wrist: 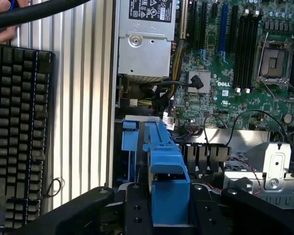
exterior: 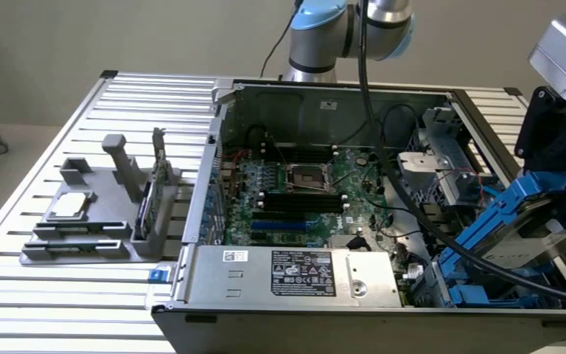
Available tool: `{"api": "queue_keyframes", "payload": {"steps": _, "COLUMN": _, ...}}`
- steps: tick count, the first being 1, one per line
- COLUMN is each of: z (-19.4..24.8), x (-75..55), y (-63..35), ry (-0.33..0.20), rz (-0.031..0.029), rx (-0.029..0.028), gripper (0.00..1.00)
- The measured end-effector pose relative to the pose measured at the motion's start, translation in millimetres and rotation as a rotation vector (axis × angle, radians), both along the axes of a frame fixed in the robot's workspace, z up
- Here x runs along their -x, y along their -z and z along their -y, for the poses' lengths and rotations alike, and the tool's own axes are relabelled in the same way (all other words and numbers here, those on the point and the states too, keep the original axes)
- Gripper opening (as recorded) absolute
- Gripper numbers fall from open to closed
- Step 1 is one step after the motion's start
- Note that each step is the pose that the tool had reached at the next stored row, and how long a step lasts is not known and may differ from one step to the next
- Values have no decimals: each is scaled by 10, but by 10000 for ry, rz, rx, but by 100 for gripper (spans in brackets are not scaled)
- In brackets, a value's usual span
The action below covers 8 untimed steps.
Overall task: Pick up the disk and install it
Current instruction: 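Insert the disk into the insertion slot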
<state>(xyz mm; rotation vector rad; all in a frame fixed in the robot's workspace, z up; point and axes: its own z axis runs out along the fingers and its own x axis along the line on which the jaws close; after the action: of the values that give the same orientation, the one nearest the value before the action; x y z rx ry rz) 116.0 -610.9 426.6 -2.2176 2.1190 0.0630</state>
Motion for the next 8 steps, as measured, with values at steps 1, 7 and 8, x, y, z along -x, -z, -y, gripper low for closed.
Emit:
{"api": "queue_keyframes", "payload": {"steps": 1, "z": 0, "x": 1, "y": 1, "ry": 1, "rz": -1, "rx": 14, "gripper": 33}}
{"api": "queue_keyframes", "payload": {"steps": 7, "z": 0, "x": 2, "y": 1, "ry": 46, "rz": 0, "rx": 114, "gripper": 33}}
{"api": "queue_keyframes", "payload": {"steps": 8, "z": 1, "x": 2, "y": 2, "ry": 56, "rz": 0, "rx": 130, "gripper": 33}}
